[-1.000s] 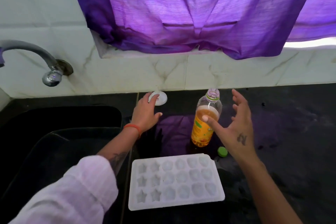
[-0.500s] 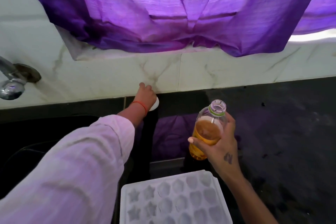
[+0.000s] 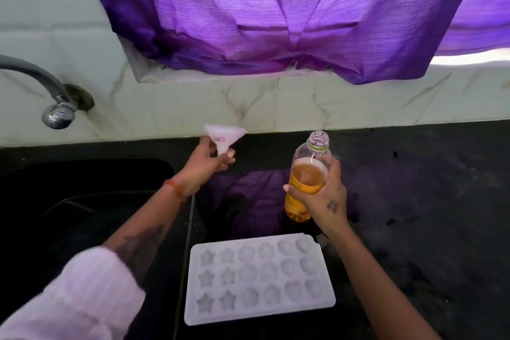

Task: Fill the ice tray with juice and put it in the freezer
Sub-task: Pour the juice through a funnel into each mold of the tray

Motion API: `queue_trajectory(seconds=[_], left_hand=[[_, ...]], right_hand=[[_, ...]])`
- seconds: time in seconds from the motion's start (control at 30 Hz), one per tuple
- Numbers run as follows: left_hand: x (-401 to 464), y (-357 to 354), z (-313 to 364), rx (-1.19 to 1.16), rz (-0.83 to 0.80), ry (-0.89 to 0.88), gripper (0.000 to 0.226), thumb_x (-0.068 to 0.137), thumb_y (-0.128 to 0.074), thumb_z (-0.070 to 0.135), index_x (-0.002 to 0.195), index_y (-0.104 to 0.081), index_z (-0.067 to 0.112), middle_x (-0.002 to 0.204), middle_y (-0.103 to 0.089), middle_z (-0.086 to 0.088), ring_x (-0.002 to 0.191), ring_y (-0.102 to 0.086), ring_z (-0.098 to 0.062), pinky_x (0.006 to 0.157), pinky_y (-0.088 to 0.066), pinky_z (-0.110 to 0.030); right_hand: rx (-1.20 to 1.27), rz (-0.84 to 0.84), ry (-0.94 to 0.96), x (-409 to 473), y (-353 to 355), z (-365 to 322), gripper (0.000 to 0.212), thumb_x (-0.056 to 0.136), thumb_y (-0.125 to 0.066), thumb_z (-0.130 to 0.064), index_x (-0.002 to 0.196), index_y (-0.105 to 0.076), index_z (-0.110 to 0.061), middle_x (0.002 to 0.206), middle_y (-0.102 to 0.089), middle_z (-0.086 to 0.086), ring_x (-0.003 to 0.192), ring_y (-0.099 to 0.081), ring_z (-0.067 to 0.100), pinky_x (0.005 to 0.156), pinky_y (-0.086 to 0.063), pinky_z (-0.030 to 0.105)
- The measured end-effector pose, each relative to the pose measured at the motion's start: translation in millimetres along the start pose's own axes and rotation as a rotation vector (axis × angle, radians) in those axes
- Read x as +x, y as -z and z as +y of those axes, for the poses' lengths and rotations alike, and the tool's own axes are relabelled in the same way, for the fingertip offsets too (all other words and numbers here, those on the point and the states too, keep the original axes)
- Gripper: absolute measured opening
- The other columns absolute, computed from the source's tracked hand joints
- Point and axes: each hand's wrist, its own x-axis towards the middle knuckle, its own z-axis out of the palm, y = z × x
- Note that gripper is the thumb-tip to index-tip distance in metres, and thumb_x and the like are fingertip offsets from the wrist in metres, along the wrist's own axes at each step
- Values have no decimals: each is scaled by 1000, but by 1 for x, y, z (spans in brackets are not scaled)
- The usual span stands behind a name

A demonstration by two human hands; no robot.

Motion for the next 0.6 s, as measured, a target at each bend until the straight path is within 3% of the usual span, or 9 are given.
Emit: queue_trajectory(seconds=[0.1,0.17,0.23,0.37,0.43,0.53,0.6], left_hand=[[-49,2,-11,-225,6,-62,55,88,-58,-1,133,-29,10,112,-61,-25,84,-72,-17,79,-58,-31],[-78,3,-19,-294,-5,-85,87,84,-62,-1,144,-8,33,106,-65,-21,92,-70,-26,82,-58,-37],[-104,5,-26,-339,-30,-97,110,78,-69,-4,141,3,53,98,-68,-12,98,-67,-32,86,-56,-42],[-139,7,-36,-488,-75,-62,96,73,-62,-6,133,-26,59,103,-60,-10,106,-64,-37,90,-52,-52],[-152,9,-40,-570,-95,-45,90,74,-59,-7,134,-32,55,103,-62,-12,98,-66,-31,86,-54,-51],[-166,11,-47,-606,-93,-48,100,67,-60,-11,141,-27,48,100,-58,-7,82,-63,-17,87,-55,-46],[-171,15,-50,-616,-96,-29,115,54,-76,-1,144,-21,46,97,-55,-4,77,-57,-12,80,-55,-36]], right_hand=[[-13,-6,23,1,3,1,76,56,-89,-31,115,-43,-31,97,-53,-20,87,-55,7,70,-43,15],[-21,-5,31,0,5,0,76,55,-90,-31,117,-45,-25,98,-55,-13,87,-56,10,73,-43,21],[-21,6,48,-3,7,-3,76,55,-90,-31,117,-46,-22,100,-57,-10,87,-57,10,74,-43,20],[-1,59,89,-11,16,-10,76,56,-89,-33,118,-46,-27,97,-55,-16,84,-54,2,73,-42,16],[16,74,114,-14,22,-16,76,56,-89,-33,118,-45,-29,98,-55,-18,85,-53,-1,74,-42,17],[42,81,130,-22,28,-26,79,54,-86,-39,120,-45,-25,103,-57,-12,87,-55,1,78,-48,24],[60,87,138,-27,31,-31,79,53,-84,-41,119,-46,-22,105,-58,-10,88,-57,6,81,-52,31]])
